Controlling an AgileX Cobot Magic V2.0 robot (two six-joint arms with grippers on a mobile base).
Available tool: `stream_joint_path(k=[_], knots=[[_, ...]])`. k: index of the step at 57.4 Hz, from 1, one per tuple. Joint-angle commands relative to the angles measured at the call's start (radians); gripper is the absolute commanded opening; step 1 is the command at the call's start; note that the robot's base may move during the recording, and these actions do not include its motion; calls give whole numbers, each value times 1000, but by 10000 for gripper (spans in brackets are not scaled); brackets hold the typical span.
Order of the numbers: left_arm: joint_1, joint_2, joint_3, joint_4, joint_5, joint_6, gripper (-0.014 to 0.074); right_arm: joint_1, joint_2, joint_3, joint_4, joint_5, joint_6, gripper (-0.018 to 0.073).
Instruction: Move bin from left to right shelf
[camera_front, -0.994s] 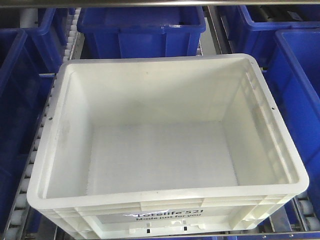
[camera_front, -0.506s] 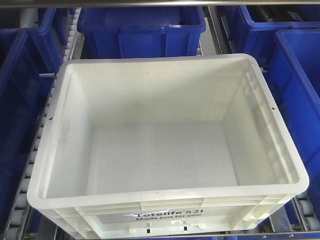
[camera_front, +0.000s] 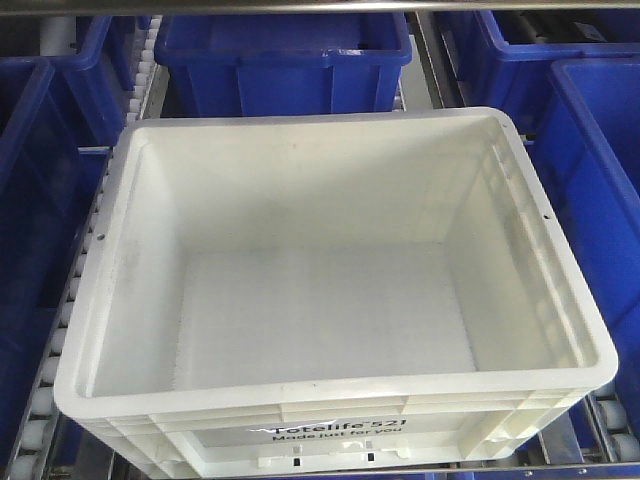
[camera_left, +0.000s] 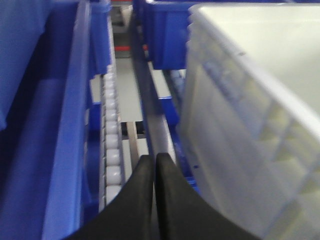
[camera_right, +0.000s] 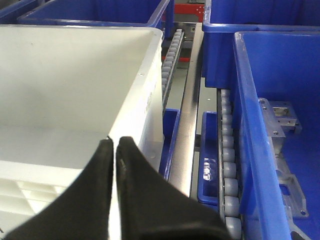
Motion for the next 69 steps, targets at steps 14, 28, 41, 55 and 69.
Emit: stream_joint_path(k=[14, 28, 41, 55, 69], knots=[[25, -54, 156, 116, -298, -161, -6, -4, 6, -24, -13, -66, -1, -8], [27, -54, 230, 161, -433, -163, -6, -4, 6, -24, -13, -66, -1, -8], [27, -54, 229, 207, -446, -163, -6, -4, 6, -24, -13, -66, -1, -8], [27, -54, 229, 207, -440, -163, -6, -4, 6, -24, -13, -66, -1, -8], [27, -53, 228, 207, -435, -163, -6, -4, 6, -24, -13, -65, -1, -8]])
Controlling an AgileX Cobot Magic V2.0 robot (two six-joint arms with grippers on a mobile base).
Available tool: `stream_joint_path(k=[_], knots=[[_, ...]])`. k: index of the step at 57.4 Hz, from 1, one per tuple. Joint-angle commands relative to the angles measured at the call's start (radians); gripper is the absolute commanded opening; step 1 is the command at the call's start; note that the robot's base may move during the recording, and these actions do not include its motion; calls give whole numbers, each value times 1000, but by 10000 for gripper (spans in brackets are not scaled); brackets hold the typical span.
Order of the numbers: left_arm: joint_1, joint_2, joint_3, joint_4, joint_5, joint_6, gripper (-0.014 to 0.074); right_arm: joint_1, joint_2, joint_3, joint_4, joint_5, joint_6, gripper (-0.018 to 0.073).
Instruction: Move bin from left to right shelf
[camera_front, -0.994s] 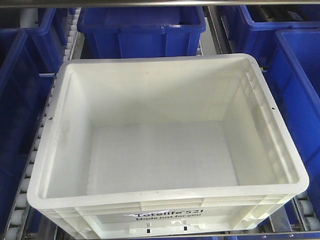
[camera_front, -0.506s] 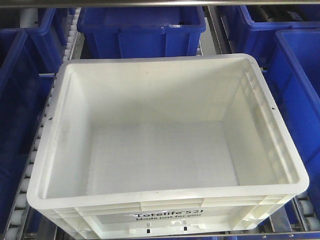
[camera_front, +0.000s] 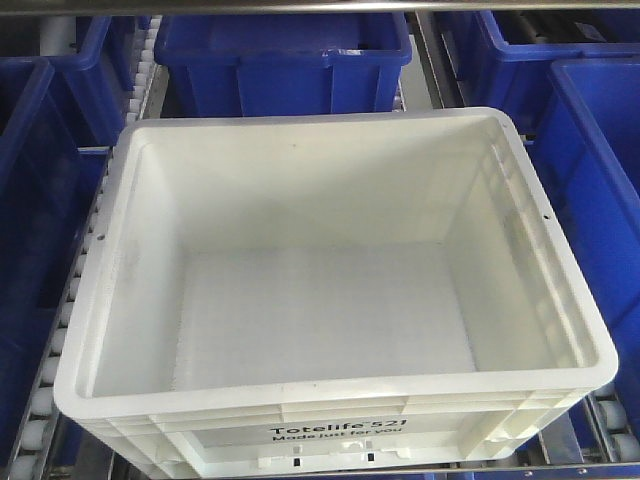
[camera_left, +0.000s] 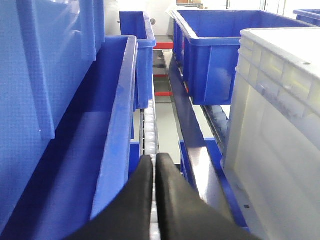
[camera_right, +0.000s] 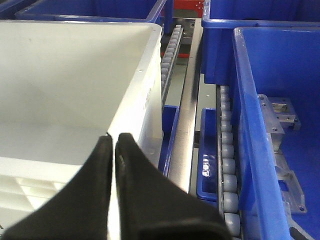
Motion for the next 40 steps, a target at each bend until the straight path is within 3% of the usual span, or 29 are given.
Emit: stream_joint_path(k=[1, 40], knots=[[-2, -16, 20, 0, -70, -11, -6, -4, 6, -24, -13, -67, -1, -8], [-2, -16, 20, 0, -70, -11, -6, -4, 4, -24, -5, -64, -1, -8]])
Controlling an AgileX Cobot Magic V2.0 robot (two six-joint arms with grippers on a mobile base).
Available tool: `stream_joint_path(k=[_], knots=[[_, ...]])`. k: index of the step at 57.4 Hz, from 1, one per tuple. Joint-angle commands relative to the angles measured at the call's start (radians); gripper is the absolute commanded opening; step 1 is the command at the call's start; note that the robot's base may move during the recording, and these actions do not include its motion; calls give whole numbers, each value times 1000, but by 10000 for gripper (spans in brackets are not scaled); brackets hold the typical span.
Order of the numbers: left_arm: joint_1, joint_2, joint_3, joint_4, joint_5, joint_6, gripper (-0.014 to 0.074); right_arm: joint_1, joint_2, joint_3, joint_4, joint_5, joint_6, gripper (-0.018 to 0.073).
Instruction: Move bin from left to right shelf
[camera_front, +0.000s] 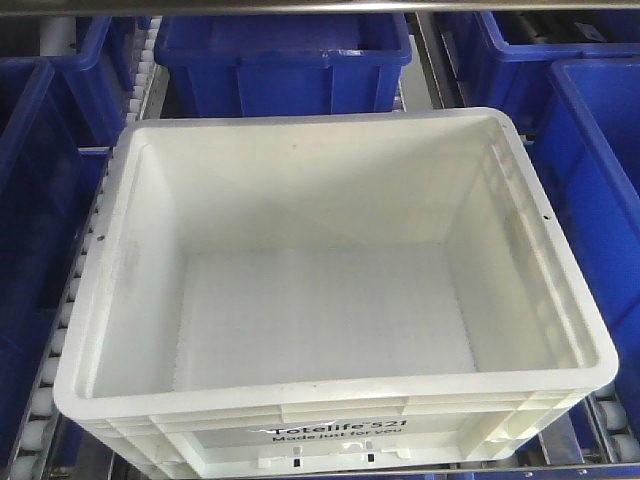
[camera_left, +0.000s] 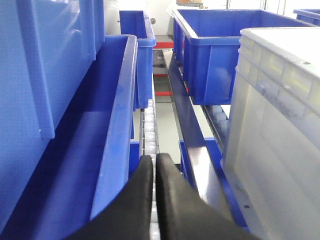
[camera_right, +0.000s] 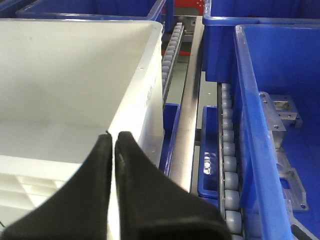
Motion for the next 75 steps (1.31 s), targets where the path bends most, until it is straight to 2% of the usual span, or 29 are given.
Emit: stream_joint_path(k=[1, 8, 11, 15, 22, 28, 36, 42, 48, 75], knots=[[-2, -16, 20, 0, -71, -9, -6, -4, 4, -24, -12, -65, -1, -8], [-2, -16, 20, 0, -71, -9, -6, -5, 4, -7, -11, -86, -1, -8], [-2, -16, 20, 0, -71, -9, -6, -28, 6, 13, -7, -110, -6, -8], [-2, -16, 20, 0, -70, -9, -6, -101, 7, 43, 0, -144, -12, -8], [-3, -16, 20, 0, -70, -9, -6, -287, 2, 106, 41, -224, -12, -8], [-3, -16, 20, 0, -70, -9, -6, -413, -4, 152, 80, -294, -12, -8], [-3, -16, 20, 0, -70, -9, -6, -519, -4, 229, 121, -392, -82, -8], [-3, -16, 20, 0, -70, -9, -6, -514, -4, 301, 131, -499, -168, -8], [-3, -16, 20, 0, -70, -9, -6, -490, -4, 347, 125, -554, -194, -8], [-3, -16, 20, 0, -70, -9, -6, -481, -4, 347, 126, -521, -184, -8]])
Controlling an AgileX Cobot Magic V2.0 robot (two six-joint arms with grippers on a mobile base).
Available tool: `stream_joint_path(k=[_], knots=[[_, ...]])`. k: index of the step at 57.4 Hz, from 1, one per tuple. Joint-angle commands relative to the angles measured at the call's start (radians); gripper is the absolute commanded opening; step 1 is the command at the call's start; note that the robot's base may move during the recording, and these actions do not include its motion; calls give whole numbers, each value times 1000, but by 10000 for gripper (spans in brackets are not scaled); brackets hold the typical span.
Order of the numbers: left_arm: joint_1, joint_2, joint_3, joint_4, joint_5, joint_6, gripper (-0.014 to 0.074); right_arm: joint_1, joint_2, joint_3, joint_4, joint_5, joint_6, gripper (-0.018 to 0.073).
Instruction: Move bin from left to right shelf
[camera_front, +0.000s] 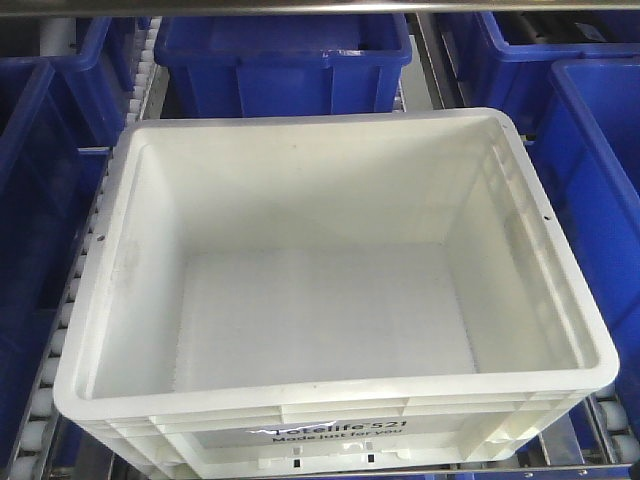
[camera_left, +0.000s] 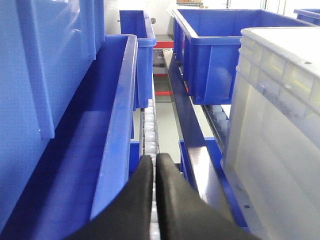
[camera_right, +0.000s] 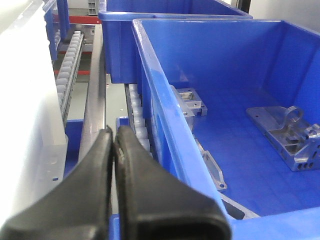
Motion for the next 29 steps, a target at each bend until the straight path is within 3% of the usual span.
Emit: stream_joint_path(k=[1, 29], knots=[[-3, -16, 20, 0, -71, -8, -6, -1, -4, 18, -4, -74, -5, -8], [-3, -16, 20, 0, -71, -8, -6, -1, -4, 18, -4, -69, -5, -8]])
